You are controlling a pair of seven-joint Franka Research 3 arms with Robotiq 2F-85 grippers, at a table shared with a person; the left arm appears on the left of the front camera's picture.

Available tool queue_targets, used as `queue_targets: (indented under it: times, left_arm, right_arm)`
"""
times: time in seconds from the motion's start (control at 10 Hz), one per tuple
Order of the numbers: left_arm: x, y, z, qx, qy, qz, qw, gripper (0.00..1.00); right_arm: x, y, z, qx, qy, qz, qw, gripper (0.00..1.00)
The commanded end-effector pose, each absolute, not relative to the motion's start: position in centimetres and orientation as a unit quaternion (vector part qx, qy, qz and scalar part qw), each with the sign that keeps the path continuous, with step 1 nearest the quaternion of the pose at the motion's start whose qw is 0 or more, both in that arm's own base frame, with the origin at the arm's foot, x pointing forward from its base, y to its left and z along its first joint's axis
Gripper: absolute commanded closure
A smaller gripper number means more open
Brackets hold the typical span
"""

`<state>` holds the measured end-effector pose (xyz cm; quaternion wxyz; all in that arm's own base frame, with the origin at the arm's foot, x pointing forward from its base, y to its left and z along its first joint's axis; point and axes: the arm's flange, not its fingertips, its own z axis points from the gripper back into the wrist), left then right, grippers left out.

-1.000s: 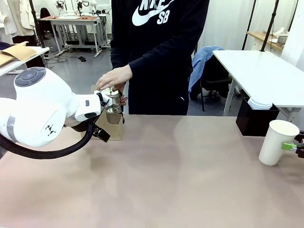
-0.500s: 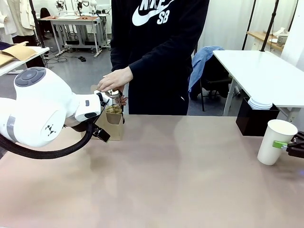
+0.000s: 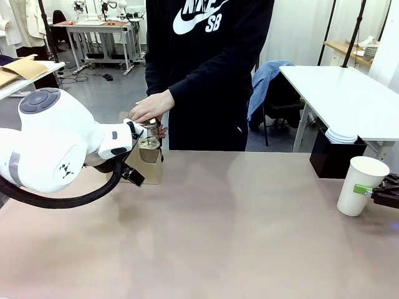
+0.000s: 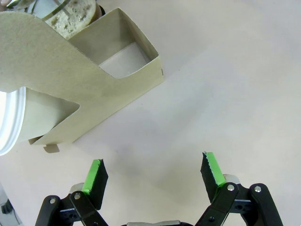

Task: Pour a drink into a cup and package it in a carrier.
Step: Pick up the 600 ml Paper Cup and place it in the middle top area of the table.

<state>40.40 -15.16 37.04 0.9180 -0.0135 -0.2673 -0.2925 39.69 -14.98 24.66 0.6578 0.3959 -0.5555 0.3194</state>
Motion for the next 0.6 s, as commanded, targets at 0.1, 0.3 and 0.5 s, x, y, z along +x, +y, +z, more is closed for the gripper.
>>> queue_targets:
  times: [0.1, 0.3, 0.5]
  left_arm:
    - [40.4, -15.1, 37.0, -0.014, -0.267, -0.293, 0.918, 0.0]
    - [40.4, -15.1, 37.0, -0.014, -0.267, -0.293, 0.918, 0.0]
    - [40.4, -15.1, 37.0, -0.014, -0.267, -0.293, 0.918, 0.0]
  right_arm:
    - [39.8, -14.8, 24.7, 0.392, -0.554, 0.323, 0.659, 0.2]
    - [39.7, -15.0, 24.6, 0.397, -0.556, 0.319, 0.657, 0.2]
    - [37.9, -15.1, 29.7, 0.366, -0.58, 0.301, 0.663, 0.2]
